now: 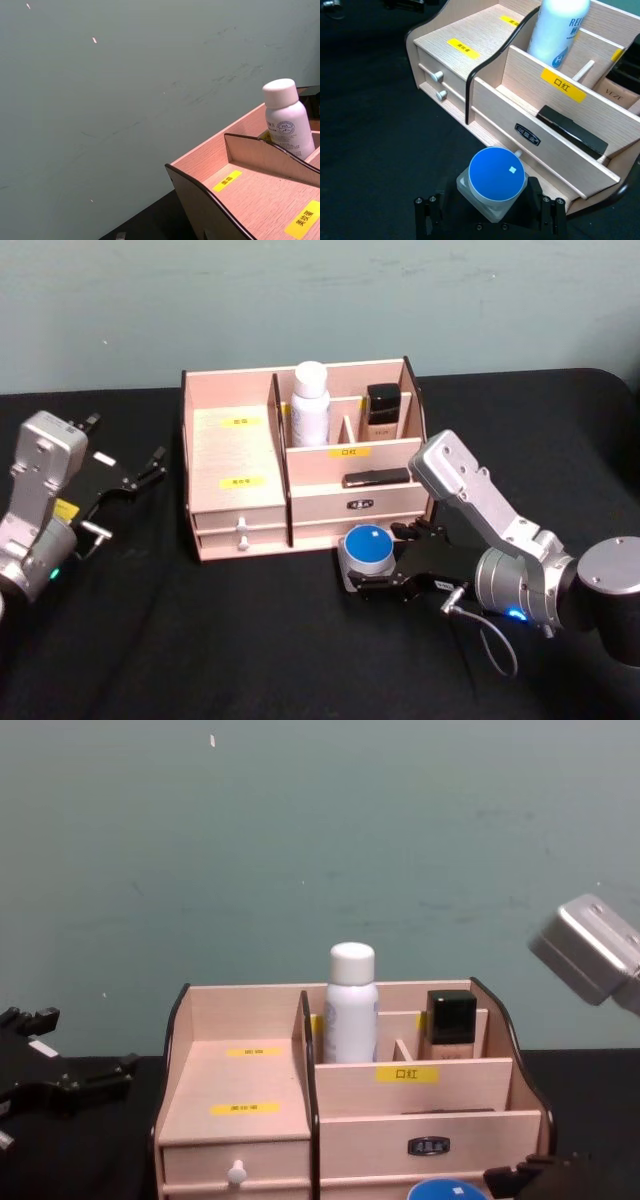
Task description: Pick up the facial cleanser and watermelon frost from the table and place them into the tiered storage box.
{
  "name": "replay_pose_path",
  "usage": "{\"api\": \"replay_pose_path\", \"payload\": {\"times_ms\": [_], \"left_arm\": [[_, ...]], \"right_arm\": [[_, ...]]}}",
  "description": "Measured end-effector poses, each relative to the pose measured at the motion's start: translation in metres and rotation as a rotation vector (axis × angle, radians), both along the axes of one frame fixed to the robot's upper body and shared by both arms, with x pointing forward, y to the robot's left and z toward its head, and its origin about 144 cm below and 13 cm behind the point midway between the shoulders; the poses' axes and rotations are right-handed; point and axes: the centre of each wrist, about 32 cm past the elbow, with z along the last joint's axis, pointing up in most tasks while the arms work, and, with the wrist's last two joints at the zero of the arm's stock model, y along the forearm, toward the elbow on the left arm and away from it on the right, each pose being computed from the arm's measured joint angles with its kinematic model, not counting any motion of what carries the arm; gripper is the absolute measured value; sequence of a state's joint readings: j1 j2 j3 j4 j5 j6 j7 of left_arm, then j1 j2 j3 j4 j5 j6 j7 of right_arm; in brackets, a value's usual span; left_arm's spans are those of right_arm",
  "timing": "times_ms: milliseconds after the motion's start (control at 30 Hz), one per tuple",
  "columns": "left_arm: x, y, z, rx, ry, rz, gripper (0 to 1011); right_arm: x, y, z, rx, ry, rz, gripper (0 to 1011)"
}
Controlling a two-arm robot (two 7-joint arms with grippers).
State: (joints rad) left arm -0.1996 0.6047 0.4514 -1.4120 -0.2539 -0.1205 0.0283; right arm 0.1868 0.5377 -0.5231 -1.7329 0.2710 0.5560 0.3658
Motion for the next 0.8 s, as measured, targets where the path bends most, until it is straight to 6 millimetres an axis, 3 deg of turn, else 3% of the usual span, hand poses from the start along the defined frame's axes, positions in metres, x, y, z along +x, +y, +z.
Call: {"api": "replay_pose_path", "payload": {"times_ms": [800], "left_arm": [[0.000, 0.000, 0.000, 0.000, 0.000, 0.000, 1010]], "right_arm": [[0.011, 0.004, -0.007, 0.006, -0.006, -0.012, 1003]]}}
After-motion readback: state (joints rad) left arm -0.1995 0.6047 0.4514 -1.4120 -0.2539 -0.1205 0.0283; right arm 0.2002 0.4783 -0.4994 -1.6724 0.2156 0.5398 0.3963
